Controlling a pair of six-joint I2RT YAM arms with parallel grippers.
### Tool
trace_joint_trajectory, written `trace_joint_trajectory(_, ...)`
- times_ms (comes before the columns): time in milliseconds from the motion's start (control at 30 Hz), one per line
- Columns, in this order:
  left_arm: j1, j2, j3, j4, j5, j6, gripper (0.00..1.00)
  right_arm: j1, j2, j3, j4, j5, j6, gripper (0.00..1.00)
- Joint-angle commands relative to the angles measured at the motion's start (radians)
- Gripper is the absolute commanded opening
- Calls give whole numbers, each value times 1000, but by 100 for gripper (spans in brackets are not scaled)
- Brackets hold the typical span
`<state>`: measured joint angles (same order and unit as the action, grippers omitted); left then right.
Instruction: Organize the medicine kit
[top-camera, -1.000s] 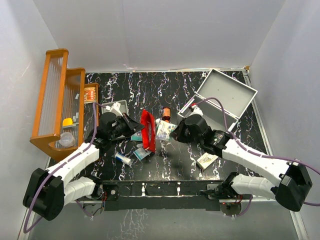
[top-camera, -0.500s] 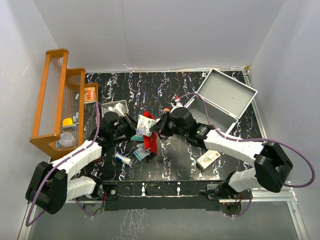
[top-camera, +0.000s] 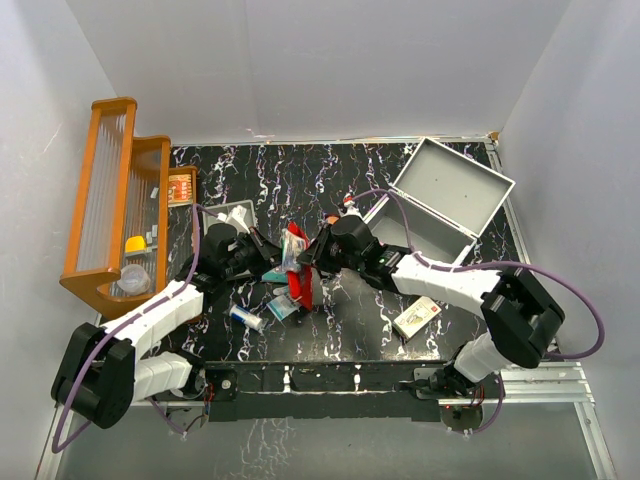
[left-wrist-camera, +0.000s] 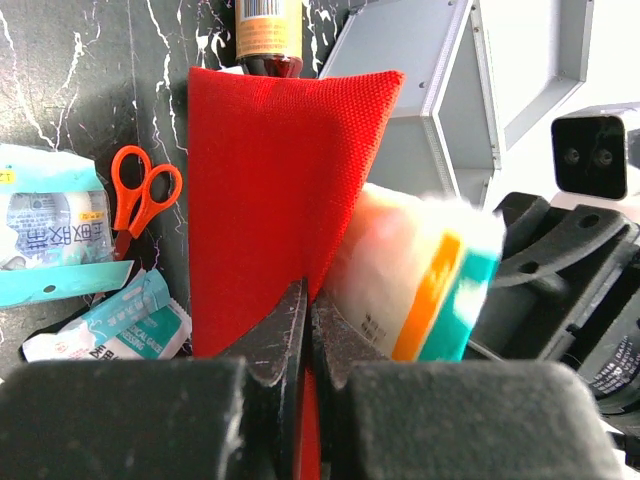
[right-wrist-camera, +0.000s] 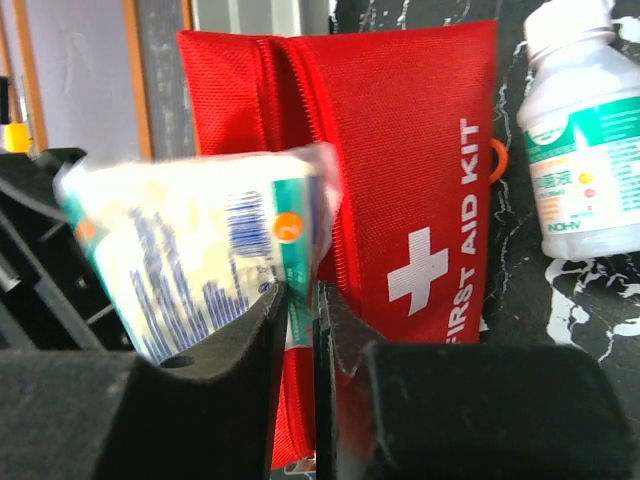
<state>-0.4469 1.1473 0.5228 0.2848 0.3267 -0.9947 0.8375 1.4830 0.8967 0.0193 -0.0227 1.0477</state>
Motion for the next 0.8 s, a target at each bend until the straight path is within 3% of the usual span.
trace_joint_trajectory(0,1,-8,5,39,32,11,0,2,12,67,-36,77,-18,15)
trace_joint_trajectory(300,1,11,7,35,33,18,0,3,18,136,-169,135,-43,24)
trace_joint_trajectory(500,1,17,17,23,33,32,0,8,62,217,-277,151,-94,13)
trace_joint_trajectory(767,1,20,25,11,37,41,0,32,158,302,-357,149,-129,7)
